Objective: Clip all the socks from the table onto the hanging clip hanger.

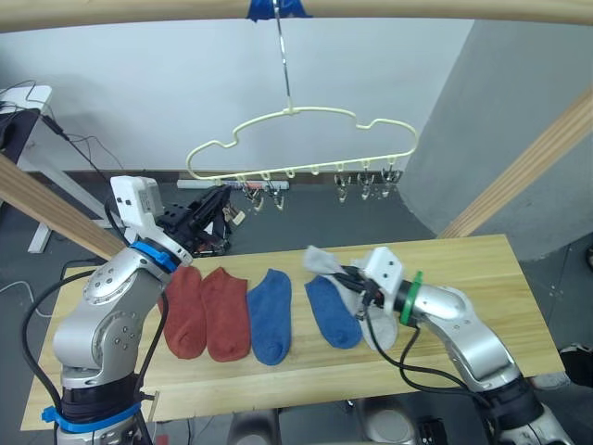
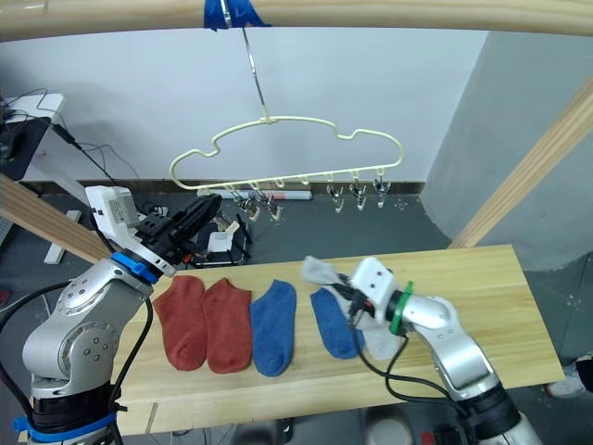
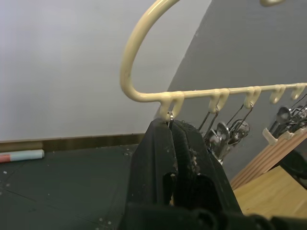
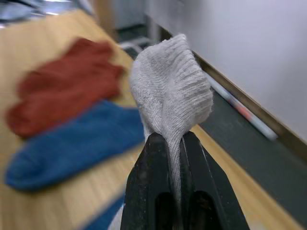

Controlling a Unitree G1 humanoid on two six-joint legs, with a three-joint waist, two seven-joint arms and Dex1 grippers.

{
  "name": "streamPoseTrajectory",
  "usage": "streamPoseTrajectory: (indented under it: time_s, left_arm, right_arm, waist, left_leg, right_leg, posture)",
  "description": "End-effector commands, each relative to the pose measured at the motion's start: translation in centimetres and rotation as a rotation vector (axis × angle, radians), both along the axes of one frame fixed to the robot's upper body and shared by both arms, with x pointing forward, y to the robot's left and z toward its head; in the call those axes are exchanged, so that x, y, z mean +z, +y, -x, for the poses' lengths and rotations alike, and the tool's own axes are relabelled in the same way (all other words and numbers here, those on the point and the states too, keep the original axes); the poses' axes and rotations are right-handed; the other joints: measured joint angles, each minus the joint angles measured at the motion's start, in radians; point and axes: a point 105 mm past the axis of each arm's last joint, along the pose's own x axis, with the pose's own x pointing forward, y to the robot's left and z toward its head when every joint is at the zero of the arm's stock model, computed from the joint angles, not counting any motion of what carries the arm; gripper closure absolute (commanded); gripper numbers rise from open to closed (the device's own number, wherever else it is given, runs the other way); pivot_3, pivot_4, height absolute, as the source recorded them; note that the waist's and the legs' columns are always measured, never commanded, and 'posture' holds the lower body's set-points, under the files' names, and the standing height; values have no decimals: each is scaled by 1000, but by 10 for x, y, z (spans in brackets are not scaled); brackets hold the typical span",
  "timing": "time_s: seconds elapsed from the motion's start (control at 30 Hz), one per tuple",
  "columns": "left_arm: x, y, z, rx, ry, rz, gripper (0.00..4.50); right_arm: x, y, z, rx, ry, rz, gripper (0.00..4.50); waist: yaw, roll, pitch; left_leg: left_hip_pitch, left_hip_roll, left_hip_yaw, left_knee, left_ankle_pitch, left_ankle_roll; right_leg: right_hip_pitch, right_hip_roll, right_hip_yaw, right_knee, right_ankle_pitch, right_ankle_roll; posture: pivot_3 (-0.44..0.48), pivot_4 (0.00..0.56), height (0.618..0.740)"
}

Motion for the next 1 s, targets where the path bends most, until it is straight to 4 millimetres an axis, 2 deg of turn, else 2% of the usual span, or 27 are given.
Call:
streamPoseTrajectory:
  time_s: [0.03, 0.17, 0.3, 0.47, 0.73, 1.0]
  left_arm:
    - [13, -2, 6, -20, -41, 0, 4500]
    - [14, -4, 7, -27, -35, 3, 4500]
    - [11, -6, 10, -38, -23, -1, 4500]
    - [8, -7, 12, -44, -11, 0, 4500]
    - [7, -6, 13, -38, -6, -4, 4500]
    - [5, -2, 12, -27, -1, -10, 4500]
  right_arm:
    - [10, 25, 3, 89, -34, -35, 4487]
    - [17, 56, -7, 117, -27, -102, 4487]
    - [19, 72, -15, 86, -19, -150, 4487]
    - [25, 96, -16, 80, -32, -212, 4487]
    - [35, 98, -20, 66, -72, -274, 4487]
    - [39, 94, -13, 104, -106, -285, 4487]
  waist:
    - [8, 0, 0]
    - [10, 0, 0]
    - [15, 0, 0]
    - [16, 0, 0]
    - [16, 0, 0]
    - [16, 0, 0]
  left_leg:
    - [-1, 0, 0, 0, 0, 0]
    - [-4, 1, 2, 1, 0, 0]
    - [-5, 3, 0, 0, 0, 0]
    - [-5, 2, 1, 1, 0, 0]
    - [-5, 4, 1, 1, 0, -1]
    - [-5, 4, 1, 1, 0, -1]
  right_leg:
    - [-1, -2, 0, -1, 0, 0]
    - [-4, -6, 1, -1, 0, 0]
    - [-5, -6, -1, -1, 0, 0]
    - [-5, -7, 0, -1, 0, 0]
    - [-6, -5, 0, 0, 0, 0]
    - [-6, -5, 0, 0, 0, 0]
  posture:
    - [-175, 316, 740]
    - [-158, 314, 740]
    - [-151, 313, 740]
    - [-143, 311, 740]
    - [-133, 312, 740]
    - [-133, 312, 740]
